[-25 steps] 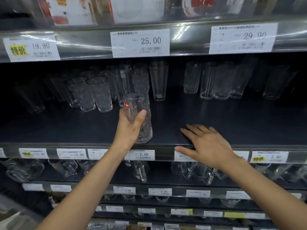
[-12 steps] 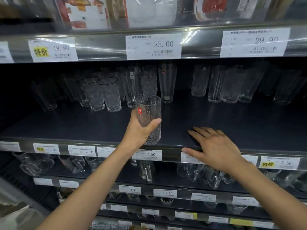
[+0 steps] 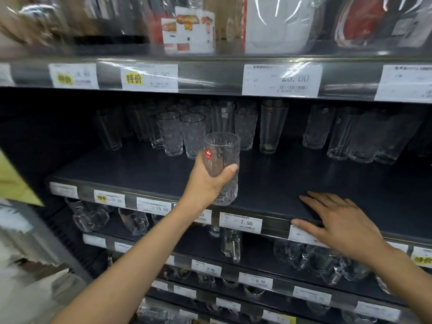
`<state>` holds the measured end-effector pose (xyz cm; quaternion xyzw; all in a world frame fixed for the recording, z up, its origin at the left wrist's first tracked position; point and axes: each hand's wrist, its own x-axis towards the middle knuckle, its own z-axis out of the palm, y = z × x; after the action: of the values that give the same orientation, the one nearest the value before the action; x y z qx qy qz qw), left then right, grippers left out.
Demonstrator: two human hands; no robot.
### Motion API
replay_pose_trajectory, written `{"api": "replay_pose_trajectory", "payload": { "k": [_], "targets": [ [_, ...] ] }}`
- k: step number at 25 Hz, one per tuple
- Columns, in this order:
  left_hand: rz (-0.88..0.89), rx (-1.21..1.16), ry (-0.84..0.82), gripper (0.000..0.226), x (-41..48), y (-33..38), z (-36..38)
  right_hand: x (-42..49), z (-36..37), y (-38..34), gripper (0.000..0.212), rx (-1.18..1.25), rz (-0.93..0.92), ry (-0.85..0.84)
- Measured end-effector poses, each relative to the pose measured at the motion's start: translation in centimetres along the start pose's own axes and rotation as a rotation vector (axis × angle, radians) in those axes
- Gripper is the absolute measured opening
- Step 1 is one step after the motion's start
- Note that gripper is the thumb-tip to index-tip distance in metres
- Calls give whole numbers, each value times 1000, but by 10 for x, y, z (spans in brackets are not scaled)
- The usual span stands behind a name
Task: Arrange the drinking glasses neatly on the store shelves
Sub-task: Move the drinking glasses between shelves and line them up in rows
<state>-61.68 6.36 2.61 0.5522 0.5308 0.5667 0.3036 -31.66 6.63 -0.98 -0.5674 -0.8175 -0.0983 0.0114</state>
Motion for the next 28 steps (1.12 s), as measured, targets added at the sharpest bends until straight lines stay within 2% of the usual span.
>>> {"api": "replay_pose_trajectory", "payload": {
  "k": [6,14,18,20,28],
  "targets": [
    [-16,19,67,47,-9,-12,-59,13,-7,-25,109,-20,0,-46],
    [-33,9,80,44,6,-31,-123,60,-18,-126,112,-12,-74,-25],
    [-38,10,93,39,16,-41,-156,87,-24,-185,101,17,-101,-34],
    [-40,9,91,39,24,-46,-172,99,-25,-208,102,18,-97,-25],
    [19,-98,48,39,49,-67,-199,106,-27,-222,101,35,-31,-74]
  ]
}}
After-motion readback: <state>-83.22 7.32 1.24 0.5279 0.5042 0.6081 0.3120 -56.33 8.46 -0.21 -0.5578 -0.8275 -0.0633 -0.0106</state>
